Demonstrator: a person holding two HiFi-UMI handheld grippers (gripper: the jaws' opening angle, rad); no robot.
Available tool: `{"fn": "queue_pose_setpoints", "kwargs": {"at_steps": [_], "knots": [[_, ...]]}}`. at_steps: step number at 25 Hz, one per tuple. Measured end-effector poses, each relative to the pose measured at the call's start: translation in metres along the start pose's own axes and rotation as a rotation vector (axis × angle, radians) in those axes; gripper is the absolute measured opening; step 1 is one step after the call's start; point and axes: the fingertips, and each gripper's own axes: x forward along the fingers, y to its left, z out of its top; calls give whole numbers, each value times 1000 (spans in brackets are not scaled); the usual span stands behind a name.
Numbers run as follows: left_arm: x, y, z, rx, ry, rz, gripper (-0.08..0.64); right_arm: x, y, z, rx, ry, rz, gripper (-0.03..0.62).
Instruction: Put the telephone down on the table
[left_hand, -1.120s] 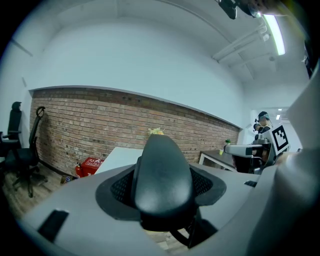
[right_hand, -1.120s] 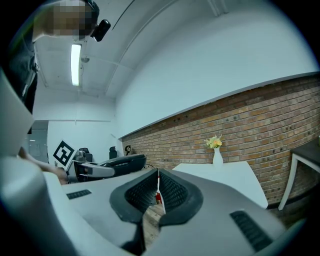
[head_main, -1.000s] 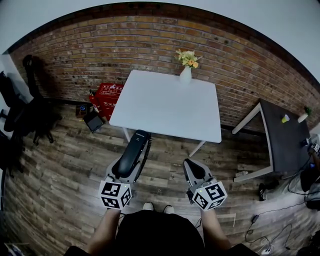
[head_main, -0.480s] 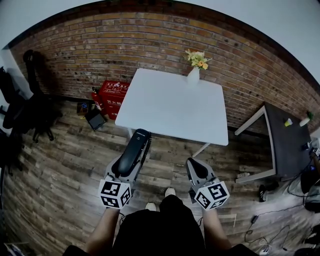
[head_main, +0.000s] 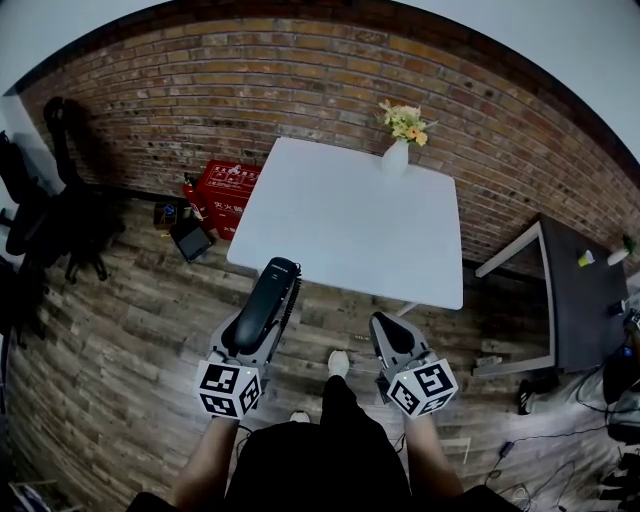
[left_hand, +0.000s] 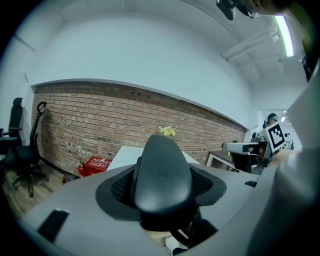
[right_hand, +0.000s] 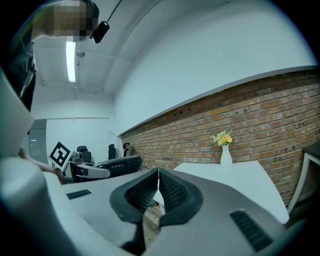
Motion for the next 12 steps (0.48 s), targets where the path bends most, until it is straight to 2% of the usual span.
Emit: {"fn": "queue_pose_setpoints", "kwargs": {"at_steps": [12], "knots": [[116, 0, 46, -24, -7, 63, 276, 76, -108, 22, 8, 35, 80, 23]]}}
